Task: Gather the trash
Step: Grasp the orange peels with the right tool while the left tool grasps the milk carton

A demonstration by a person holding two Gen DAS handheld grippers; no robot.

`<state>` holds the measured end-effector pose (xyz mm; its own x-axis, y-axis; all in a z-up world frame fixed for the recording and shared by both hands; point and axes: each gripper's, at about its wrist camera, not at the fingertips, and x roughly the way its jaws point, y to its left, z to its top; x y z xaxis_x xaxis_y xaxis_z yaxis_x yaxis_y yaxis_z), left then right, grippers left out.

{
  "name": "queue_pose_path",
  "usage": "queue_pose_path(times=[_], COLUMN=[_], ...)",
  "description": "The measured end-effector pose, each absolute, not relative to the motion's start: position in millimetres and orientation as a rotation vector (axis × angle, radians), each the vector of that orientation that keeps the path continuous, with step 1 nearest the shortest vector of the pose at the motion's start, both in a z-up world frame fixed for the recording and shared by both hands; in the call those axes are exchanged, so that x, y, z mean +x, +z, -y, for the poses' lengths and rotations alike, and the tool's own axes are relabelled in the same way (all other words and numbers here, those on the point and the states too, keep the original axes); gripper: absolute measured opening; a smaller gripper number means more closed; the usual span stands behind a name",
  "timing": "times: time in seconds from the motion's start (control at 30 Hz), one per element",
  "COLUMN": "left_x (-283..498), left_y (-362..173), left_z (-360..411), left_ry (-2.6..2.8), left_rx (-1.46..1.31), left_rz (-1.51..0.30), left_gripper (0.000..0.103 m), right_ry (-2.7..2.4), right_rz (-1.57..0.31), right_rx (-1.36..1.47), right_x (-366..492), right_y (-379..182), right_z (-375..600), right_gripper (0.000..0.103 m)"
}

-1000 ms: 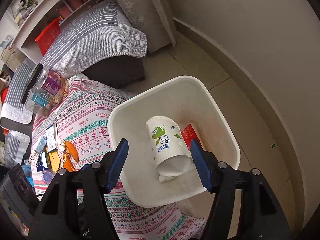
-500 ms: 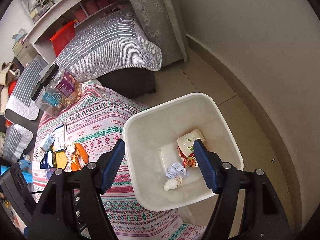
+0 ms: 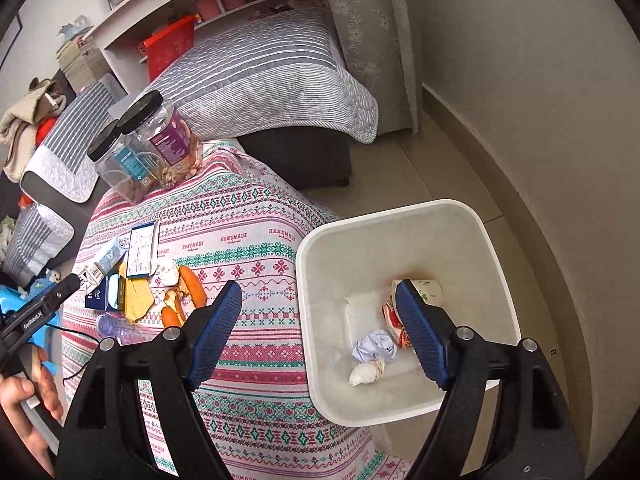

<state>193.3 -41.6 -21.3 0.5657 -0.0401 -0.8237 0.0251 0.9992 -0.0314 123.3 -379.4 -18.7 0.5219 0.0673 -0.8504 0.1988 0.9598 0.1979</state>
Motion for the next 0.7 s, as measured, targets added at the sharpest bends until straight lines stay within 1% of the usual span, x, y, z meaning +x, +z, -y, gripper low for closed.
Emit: queue_pose_path(times=[0.1,0.23,0.3,0.47,0.7], left_x=[209.4,220.5,226.4,239.8,252.3], left_y=[-27.9,-46.1,-53.8,-67.1,-82.0], left_z=[9.7,-15.8,-15.1,-5.1,-5.8], left_ry=[0.032,0.036,0.019,0.046,0.057], left_rx=[0.013,-0.057,-0.066,0.023,0.029], left_rz=[-0.973,-1.011,-1.027,-1.044,-1.074], left_gripper=[0.091,0.091,0.091,0.091,0.091], right_ry=[0.003,0.064,0.084,0.136,0.219], right_rz=[-1.053,-1.082,-1.099,-1.133,-1.199], right_rx=[0.266,0.176,0.14,0.091,0.108], right_x=[130.6,142.2,148.2,159.6,174.9], right_y=[-25.6,-34.5,-41.4,-58.0,-85.7], right_z=[352.0,312.0,296.1,266.3,238.5], right_gripper=[0.078,0.078,0.078,0.078,0.078])
